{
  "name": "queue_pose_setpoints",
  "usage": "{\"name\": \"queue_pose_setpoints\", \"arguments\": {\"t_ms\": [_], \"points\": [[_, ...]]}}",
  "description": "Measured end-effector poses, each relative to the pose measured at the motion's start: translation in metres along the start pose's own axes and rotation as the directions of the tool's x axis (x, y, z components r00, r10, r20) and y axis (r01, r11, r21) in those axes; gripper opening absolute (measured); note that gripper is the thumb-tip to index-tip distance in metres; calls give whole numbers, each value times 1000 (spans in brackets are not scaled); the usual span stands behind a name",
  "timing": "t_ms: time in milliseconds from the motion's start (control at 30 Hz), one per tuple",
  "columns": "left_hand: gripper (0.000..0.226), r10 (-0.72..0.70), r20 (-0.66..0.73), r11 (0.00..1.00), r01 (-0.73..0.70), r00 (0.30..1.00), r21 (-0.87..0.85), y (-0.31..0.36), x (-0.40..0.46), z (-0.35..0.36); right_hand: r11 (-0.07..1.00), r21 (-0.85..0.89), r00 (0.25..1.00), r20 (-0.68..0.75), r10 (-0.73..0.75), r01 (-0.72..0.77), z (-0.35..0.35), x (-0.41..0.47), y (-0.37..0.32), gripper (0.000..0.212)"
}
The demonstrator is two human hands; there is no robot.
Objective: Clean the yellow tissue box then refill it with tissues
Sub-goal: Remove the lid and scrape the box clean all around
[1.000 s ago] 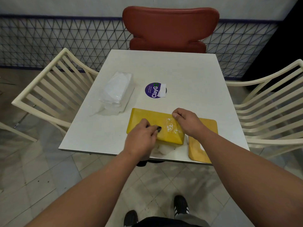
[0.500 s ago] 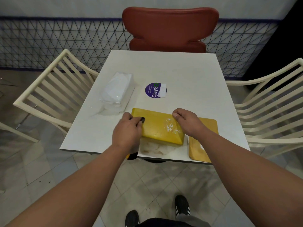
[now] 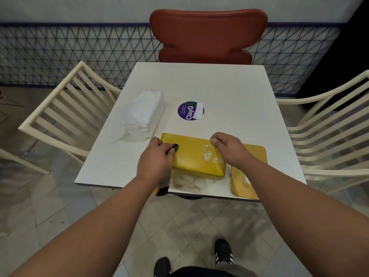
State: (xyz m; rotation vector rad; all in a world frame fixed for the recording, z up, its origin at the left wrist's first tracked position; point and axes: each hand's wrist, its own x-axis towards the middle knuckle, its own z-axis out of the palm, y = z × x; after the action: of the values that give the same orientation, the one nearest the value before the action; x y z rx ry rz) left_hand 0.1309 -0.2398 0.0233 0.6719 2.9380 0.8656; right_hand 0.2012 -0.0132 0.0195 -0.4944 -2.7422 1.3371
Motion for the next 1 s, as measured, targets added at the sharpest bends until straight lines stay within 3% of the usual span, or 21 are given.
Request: {"name": "queue_pose_setpoints", "arguments": {"t_ms": [500,767,1000], "points": [[38,135,237,988,-114,962,-101,50,34,-4,999,-35,997,74,-3,5,-5,2,-1,18],[39,92,254,995,-99,963,14,55,34,8,998,64,995,96,4,-10,-9,-2,-1,21],[37,95,260,995,-102,961,14,53,32,8,952,286,994,66,92,-107,-20,-8,18,22]]}}
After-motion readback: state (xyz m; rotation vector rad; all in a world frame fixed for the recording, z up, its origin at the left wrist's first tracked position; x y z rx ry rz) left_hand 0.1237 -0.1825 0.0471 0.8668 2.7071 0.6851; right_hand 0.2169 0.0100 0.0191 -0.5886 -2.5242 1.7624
